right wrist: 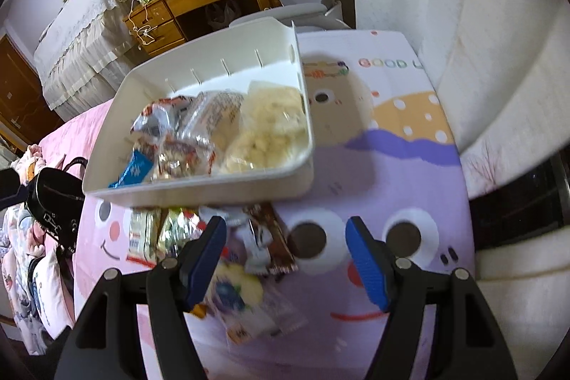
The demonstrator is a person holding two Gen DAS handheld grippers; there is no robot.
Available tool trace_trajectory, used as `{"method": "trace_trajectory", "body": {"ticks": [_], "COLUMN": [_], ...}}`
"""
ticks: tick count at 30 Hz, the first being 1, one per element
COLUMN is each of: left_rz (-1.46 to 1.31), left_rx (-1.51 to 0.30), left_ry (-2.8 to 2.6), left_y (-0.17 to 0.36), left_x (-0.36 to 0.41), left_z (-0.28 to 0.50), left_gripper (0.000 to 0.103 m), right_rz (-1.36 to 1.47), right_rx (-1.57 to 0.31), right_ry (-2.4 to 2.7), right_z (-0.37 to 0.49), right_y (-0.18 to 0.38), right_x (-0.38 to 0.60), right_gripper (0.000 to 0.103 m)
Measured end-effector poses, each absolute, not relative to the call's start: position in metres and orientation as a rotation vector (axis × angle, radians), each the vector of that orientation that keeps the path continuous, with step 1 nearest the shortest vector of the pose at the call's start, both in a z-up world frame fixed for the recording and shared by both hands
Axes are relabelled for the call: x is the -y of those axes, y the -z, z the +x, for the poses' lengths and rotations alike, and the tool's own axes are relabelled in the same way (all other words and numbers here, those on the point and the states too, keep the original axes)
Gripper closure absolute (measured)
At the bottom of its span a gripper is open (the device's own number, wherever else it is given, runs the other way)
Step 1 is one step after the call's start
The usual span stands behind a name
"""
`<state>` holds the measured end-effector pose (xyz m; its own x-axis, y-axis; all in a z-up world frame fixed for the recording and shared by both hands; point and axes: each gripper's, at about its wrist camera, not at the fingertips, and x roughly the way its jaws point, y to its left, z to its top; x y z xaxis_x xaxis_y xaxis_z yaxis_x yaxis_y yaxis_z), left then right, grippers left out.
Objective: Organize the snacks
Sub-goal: 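Withdraw both grippers from the tray toward the remaining snacks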
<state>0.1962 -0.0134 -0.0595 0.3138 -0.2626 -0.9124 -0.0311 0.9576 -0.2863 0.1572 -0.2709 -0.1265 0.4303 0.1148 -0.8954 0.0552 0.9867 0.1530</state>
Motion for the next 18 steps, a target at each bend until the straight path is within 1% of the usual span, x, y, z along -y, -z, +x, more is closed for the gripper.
{"method": "trace_trajectory", "body": {"ticks": [5, 10, 13, 18], "left_rz": [-0.3, -0.287, -0.288, -0.277], "left_rx": [-1.277, -1.248, -1.243, -1.286], "left_ry": [0.116, 0.074, 0.05, 0.03], "left_y": [0.069, 0.071, 0.075, 0.089], "left_x": [0.015, 0.015, 0.01, -0.001], "left_z": [0.164, 0.137, 0.126, 0.118], "left_gripper": [0.019, 0.019, 0.019, 0.019], "right_rz": [0.217, 0.288, 0.333, 0.38], "right_rx": [-1.145, -1.182, -1.206, -1.229], "right_ry": [-0.031, -0.031, -0.013, 0.055], "right_z": [0.135, 0.119, 0.112, 0.1], "right_y": [0.133, 0.144, 0.153, 0.165], "right_x": [0.281, 0.289, 0.296, 0.305], "right_gripper": [0.033, 0.033, 0.033, 0.033]}}
